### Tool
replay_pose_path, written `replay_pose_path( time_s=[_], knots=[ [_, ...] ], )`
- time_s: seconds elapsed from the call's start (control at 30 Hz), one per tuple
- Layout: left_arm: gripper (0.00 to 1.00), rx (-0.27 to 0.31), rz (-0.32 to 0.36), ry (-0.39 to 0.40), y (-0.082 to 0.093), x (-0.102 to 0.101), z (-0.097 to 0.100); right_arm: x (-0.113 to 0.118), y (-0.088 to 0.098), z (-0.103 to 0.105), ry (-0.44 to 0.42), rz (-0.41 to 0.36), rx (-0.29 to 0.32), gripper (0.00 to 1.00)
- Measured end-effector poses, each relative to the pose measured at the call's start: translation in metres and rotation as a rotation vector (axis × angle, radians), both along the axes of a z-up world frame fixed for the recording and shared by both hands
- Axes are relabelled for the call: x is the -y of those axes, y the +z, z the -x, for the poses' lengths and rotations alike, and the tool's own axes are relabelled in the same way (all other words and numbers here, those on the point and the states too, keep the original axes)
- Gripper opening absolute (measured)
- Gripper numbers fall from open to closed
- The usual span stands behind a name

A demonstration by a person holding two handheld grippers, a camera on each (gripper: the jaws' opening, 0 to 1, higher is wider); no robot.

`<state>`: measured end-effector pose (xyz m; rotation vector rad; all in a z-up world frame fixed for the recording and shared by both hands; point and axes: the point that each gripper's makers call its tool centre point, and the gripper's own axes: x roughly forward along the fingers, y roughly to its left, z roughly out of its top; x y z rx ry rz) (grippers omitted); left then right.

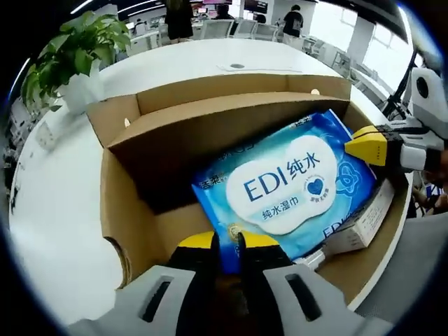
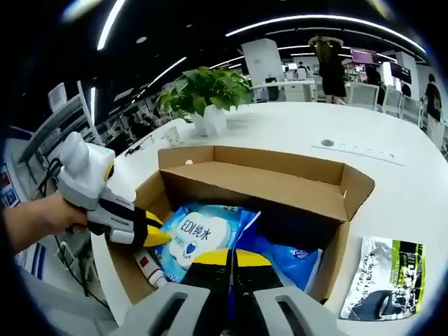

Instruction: Operate the shoe box by opening the lid, removing the specified soft item, and placing it in the target area until the item is outside and the box remains undamaged.

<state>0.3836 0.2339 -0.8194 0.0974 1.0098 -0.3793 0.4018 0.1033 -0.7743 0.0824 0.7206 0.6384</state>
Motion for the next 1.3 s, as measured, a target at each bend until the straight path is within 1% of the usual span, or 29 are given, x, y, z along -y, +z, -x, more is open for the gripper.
replay_pose_path(
  time_s=[0.13,0.2,0.3,0.47,0.53,0.6,0.7,0.77,0.97,1.1,1.3],
  knots=[
    [0.02,0.006,-0.01,-0.006,0.001,-0.002,-0.001,0.0,0.0,0.0,-0.008,-0.01,-0.004,0.0],
    [0.0,0.006,-0.012,-0.007,0.001,-0.002,-0.001,0.0,0.0,0.0,-0.009,-0.011,-0.001,0.0],
    [0.0,0.012,-0.017,-0.008,0.002,-0.002,0.0,0.0,0.001,0.0,-0.013,-0.02,-0.006,0.0],
    [0.0,0.016,0.011,0.009,0.008,-0.004,0.002,-0.001,0.005,0.0,-0.019,-0.047,-0.01,0.0],
    [0.0,0.022,0.01,0.009,0.01,-0.004,0.002,-0.002,0.007,0.001,-0.02,-0.057,-0.009,0.0],
    [0.0,0.031,0.015,0.019,0.013,-0.004,0.003,-0.002,0.01,0.001,-0.015,-0.07,-0.005,0.0],
    [0.0,0.033,0.045,0.048,0.018,-0.003,0.005,0.001,0.012,0.0,-0.022,-0.093,-0.007,0.0],
    [0.0,0.045,0.049,0.047,0.022,-0.002,0.006,0.002,0.015,0.0,-0.024,-0.109,0.0,0.0],
    [0.0,0.083,0.049,0.036,0.034,0.0,0.003,0.005,0.019,0.0,-0.027,-0.124,0.014,0.0],
    [0.0,0.113,0.047,0.03,0.045,0.0,0.001,0.006,0.024,0.001,-0.038,-0.146,0.019,0.0],
    [0.0,0.119,0.072,0.041,0.056,-0.003,0.002,0.004,0.034,0.002,-0.021,-0.163,0.032,0.0]
  ],
)
